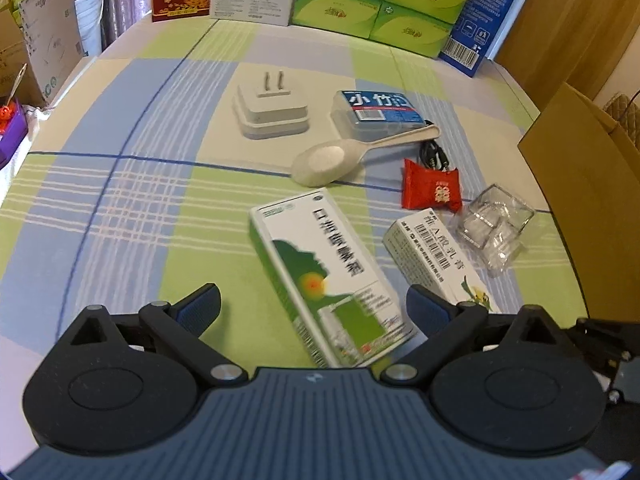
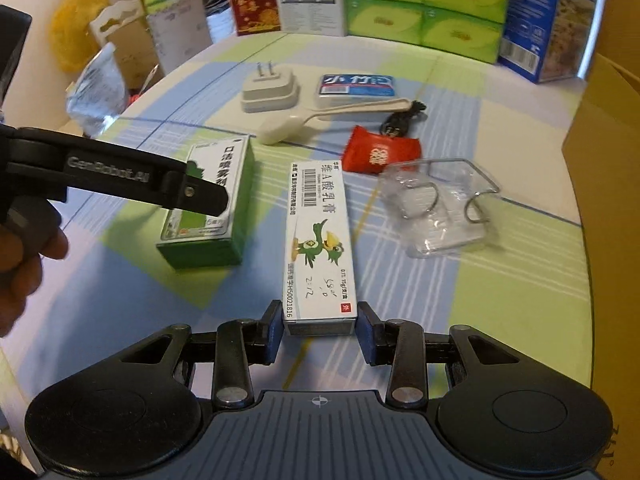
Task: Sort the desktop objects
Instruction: 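Grasp the white dragon box with the right tool while the left tool reaches the green spray box, then grasp the green throat spray box with the left tool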
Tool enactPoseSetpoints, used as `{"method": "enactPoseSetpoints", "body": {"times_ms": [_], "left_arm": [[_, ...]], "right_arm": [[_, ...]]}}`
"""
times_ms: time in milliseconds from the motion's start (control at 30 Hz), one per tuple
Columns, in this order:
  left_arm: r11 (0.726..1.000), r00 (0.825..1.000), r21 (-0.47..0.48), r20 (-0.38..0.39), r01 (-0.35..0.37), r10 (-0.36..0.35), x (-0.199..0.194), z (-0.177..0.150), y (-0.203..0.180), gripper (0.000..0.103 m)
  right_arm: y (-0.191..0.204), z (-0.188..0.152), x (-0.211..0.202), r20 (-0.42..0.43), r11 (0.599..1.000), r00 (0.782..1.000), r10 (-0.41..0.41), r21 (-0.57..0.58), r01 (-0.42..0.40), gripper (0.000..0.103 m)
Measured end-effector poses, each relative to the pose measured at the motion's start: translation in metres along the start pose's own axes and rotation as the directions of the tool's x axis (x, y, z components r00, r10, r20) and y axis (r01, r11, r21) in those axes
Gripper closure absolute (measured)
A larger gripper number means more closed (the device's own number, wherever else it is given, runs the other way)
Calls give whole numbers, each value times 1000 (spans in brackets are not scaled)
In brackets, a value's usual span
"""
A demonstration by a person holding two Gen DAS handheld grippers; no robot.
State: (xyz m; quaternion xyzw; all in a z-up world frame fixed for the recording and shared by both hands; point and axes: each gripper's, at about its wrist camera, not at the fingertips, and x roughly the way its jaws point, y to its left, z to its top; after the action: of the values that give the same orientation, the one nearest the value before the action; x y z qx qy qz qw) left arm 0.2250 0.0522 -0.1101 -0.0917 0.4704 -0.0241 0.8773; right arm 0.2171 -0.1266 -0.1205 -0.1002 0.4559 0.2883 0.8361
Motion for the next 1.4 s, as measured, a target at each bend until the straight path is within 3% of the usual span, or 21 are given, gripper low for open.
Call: {"method": "enactPoseSetpoints", "body": {"times_ms": [100, 167, 367, 600, 667, 733, 800, 1000, 1267, 1333, 1400], "left_arm": [[1000, 1000, 2, -2, -1, 1, 10, 3, -6, 14], [1000, 1000, 19, -13, -3, 3, 17, 5, -8, 29], [996, 999, 84, -33, -22, 25, 3, -4, -10, 51], [978, 998, 210, -67, -3, 18, -27, -34, -12, 52], [977, 997, 215, -65, -14, 28, -28, -39, -10, 51], [977, 999, 211, -46, -17, 27, -29, -39, -8, 42], [978, 999, 206, -30, -17, 24, -30, -35, -7, 42], [977, 1000, 214, -12, -18, 21, -24, -31, -6, 42], [970, 1000, 242, -25, -11, 18, -13, -32, -10, 43], [968, 999, 252, -30, -15, 23, -11, -33, -13, 52], [963, 999, 266, -29, -28, 37, -10, -34, -15, 52]], "right_arm": [[-3, 1, 0, 4, 1000, 1000, -12, 1, 12, 67], [-6, 0, 0, 9, 1000, 1000, -6, 10, 6, 67], [-10, -4, -2, 16, 1000, 1000, -16, 5, 16, 67], [-6, -26, -19, 8, 999, 1000, 29, 45, -29, 67], [-2, -28, -20, 21, 999, 999, 31, 36, -31, 58], [0, -26, -17, 41, 1000, 999, 22, 19, -22, 45], [0, -21, -14, 71, 1000, 997, 15, 20, -16, 44], [4, -8, 4, 99, 1000, 995, 0, -27, 3, 46], [5, -4, 16, 95, 997, 995, -22, -65, 28, 67], [6, -5, 16, 97, 997, 995, -26, -71, 33, 67], [5, -5, 15, 96, 997, 995, -25, -68, 31, 67]]}}
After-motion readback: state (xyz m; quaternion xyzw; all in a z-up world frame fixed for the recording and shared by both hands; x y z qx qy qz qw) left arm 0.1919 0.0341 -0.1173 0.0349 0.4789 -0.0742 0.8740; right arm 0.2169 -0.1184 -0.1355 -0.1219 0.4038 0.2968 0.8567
